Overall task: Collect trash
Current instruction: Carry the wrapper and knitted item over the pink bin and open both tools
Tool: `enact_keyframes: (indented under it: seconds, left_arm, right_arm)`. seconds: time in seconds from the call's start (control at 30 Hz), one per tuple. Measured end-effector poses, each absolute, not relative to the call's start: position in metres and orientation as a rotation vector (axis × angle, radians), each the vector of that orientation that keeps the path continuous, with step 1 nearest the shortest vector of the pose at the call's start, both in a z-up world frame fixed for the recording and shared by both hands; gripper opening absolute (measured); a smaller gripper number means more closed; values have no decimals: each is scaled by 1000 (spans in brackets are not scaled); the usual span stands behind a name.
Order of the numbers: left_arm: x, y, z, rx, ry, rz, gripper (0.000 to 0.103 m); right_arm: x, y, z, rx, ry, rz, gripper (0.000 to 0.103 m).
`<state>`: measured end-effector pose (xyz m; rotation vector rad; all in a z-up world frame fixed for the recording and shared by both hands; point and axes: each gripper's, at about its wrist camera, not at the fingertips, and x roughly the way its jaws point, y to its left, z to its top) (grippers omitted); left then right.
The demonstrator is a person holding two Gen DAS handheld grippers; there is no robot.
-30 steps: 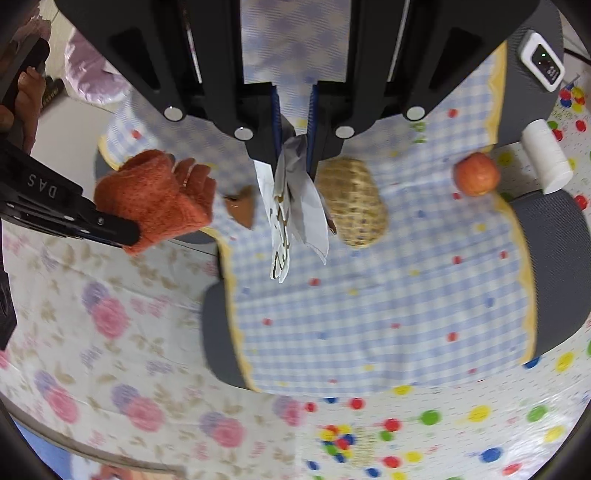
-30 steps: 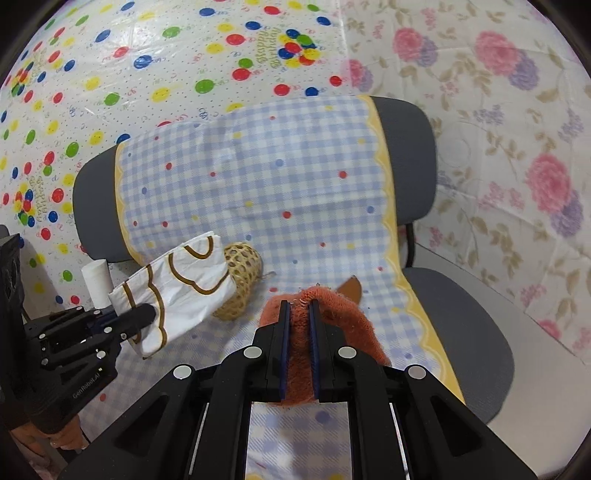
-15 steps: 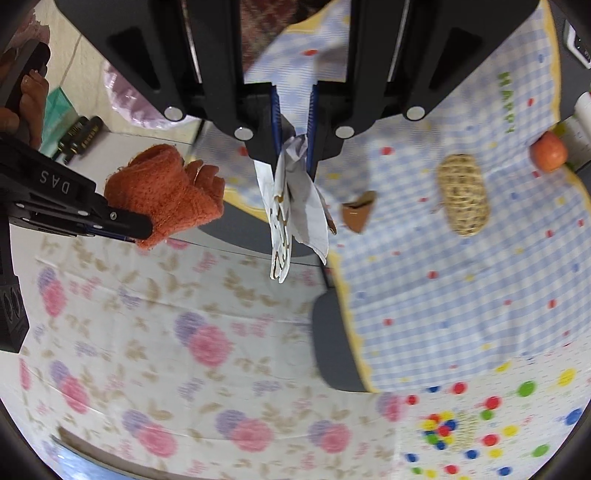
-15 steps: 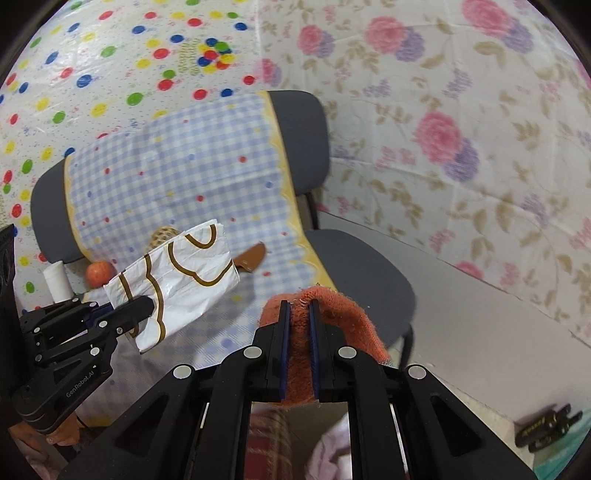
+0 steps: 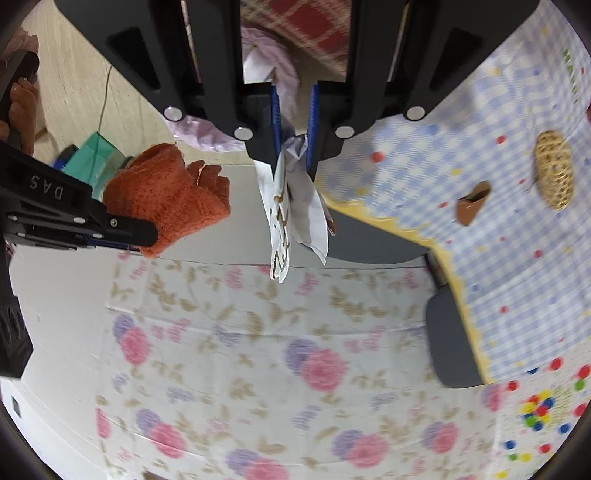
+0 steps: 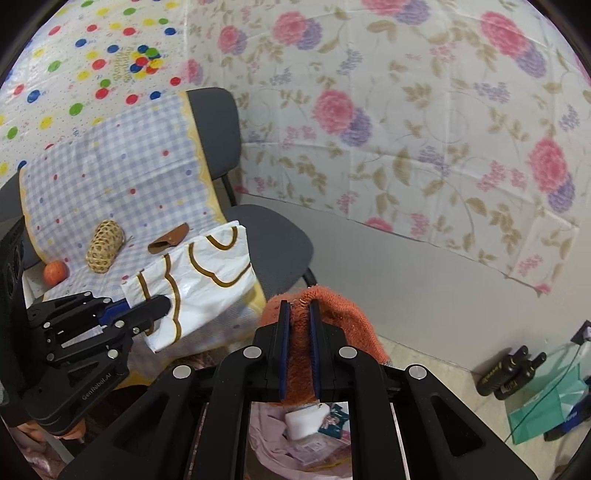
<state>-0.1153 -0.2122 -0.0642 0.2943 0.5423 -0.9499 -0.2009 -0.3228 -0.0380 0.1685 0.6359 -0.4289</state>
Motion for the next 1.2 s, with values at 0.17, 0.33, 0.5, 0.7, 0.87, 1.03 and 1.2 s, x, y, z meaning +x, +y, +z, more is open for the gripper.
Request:
enact_keyframes:
  seconds: [0.17,0.33,0.5,0.7,0.87,1.03,1.2]
  left_arm:
    - [-123,-239,-74,327,580,-1016,10]
    - [-124,-259,-82,360,605,-1034,13]
    - [-113,-269,-90,355,669,-1049,34]
    - [-104,-256,-84,317,669,-1007,51]
    - [-94,-238,-72,285,629,-926,53]
    - [-87,-219,-62,269,592,-851,55]
    - [-79,-200,-58,256,585,-789,56]
  right_arm:
    - [-215,-337,-39,183,638,-464,11]
    - [-221,-348,-48,214,641,-469,11]
    - [-218,-364,-65,263,664,-465,15]
    - [-210,-374,-90,317,727,-443,27]
    - [-211,-371,-82,297,706,-451,40]
    - [-211,-367,-67,286,661,-443,40]
    - [-196,-357,-56,271,633,-397,40]
